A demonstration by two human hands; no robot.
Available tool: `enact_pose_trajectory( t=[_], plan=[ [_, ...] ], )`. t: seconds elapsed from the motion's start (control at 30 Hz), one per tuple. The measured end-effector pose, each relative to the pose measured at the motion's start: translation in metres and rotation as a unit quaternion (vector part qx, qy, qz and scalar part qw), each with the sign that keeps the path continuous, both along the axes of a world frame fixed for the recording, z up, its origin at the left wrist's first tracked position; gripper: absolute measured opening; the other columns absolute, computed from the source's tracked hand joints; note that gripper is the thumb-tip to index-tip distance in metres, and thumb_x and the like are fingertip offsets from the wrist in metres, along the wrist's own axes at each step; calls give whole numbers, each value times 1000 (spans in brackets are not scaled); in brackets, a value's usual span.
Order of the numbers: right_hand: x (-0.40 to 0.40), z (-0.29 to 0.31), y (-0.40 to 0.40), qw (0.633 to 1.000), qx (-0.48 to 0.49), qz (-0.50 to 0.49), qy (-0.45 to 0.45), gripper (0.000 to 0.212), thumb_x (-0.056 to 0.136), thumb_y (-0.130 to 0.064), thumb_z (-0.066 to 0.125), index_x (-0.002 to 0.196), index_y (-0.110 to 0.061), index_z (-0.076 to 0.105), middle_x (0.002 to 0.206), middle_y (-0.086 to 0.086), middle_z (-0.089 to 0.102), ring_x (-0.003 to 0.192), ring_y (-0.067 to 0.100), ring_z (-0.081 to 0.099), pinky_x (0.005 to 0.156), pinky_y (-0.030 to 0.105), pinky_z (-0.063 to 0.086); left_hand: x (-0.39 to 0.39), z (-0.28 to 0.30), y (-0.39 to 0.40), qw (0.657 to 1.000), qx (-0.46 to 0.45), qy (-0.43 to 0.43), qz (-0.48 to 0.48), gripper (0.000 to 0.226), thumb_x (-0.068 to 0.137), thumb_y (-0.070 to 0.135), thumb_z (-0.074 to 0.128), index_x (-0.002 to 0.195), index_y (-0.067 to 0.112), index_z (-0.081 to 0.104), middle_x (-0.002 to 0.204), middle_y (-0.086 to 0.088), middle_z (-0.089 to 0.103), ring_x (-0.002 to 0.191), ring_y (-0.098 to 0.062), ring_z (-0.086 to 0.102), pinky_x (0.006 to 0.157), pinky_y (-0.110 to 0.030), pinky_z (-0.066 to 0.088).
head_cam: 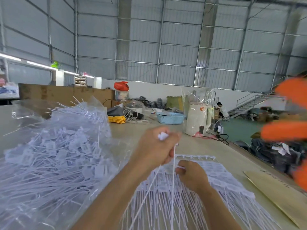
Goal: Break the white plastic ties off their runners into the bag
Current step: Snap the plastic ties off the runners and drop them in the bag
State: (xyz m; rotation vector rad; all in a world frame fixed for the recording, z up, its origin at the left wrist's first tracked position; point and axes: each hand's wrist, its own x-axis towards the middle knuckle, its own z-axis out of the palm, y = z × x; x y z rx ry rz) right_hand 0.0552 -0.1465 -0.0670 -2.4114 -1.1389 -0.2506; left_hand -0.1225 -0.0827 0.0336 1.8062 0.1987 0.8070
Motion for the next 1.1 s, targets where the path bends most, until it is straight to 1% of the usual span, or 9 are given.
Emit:
enact_pose_trajectory(
  t=[0.13,0.3,0.47,0.57,0.73,0.83,0.9,0.97,1.1],
  plan=[
    [-9,1,9,999,19,33,7,33,92,-15,45,61,-20,34,62,-4,39,64,16,41,53,27,29,-55,67,18,968,187,-129,108,34,84,50,62,68,21,59,42,11,51,31,0,40,35,-8,31],
    [-12,3,10,999,29,39,7,33,93,-19,48,62,-22,39,71,-1,50,76,19,50,54,25,31,-92,88,95,887,337,111,297,28,69,58,68,72,31,62,52,8,60,35,-4,52,35,-15,31],
    [-12,4,10,997,43,54,24,23,93,-19,50,70,-18,50,76,0,53,77,19,50,61,27,35,-75,38,145,851,327,383,150,17,81,43,69,78,26,65,92,7,58,75,-10,61,71,-31,49],
    [-12,7,9,996,69,49,29,34,93,-22,53,60,-24,42,61,-6,44,63,16,46,53,22,32,-68,14,157,875,312,358,92,4,81,31,73,81,29,69,106,10,59,106,-11,55,95,-29,43],
    [-15,19,6,985,121,112,51,31,92,-26,56,63,-23,49,65,-2,52,63,14,48,60,28,37,-64,18,156,853,338,341,203,14,84,30,70,98,30,69,125,7,47,119,-13,46,99,-29,37],
    [-18,29,2,980,127,141,63,26,93,-30,55,67,-25,54,67,-1,59,62,7,57,66,28,44,-49,28,112,856,391,65,333,4,87,21,66,90,21,70,100,1,62,87,-14,61,87,-21,46],
    [-22,33,2,973,134,170,83,22,94,-25,55,73,-19,56,66,-2,56,58,2,56,68,29,44,-33,22,65,908,330,-73,246,16,88,16,64,76,26,63,74,8,62,63,-5,57,64,-7,44],
    [-24,34,2,965,121,210,99,13,95,-12,50,85,-13,58,75,2,57,68,8,56,71,28,43,-2,1,31,960,245,-20,137,13,91,25,59,78,28,57,74,1,64,62,-13,58,61,-22,48],
    [-27,32,-1,935,137,273,182,26,90,8,42,96,-17,50,83,-2,60,74,2,58,69,17,43,47,-53,22,951,208,170,153,34,95,43,49,91,11,61,85,-10,67,82,-26,64,70,-31,47]
  ],
)
